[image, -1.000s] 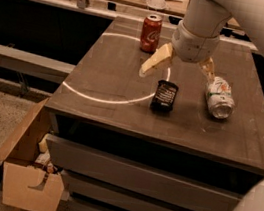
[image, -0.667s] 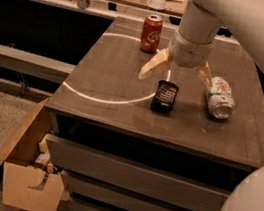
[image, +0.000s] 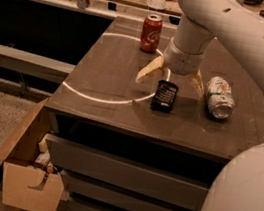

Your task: Pick rxbar chocolate

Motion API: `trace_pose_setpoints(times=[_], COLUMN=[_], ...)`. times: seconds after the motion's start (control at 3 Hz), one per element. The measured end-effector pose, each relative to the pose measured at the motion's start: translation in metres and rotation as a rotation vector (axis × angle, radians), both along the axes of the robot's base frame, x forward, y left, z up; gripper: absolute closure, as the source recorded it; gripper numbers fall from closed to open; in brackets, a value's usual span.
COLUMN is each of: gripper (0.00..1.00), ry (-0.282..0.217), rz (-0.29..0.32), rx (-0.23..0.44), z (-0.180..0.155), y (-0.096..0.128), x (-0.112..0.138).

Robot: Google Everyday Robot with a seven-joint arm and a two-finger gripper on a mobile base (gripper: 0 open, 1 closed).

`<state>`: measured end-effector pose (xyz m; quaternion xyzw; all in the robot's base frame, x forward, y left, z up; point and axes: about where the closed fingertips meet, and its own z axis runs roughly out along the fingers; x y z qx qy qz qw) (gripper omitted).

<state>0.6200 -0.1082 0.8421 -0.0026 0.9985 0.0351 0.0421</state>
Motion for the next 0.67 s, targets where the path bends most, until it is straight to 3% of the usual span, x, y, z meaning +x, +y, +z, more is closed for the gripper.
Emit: trace_pose_setpoints(times=[0.67], gripper=[0.49], ry=[0.019], rz=[0.044], rx=[0.037], z=[-0.0201], y=[0.0119], x=[0.0041])
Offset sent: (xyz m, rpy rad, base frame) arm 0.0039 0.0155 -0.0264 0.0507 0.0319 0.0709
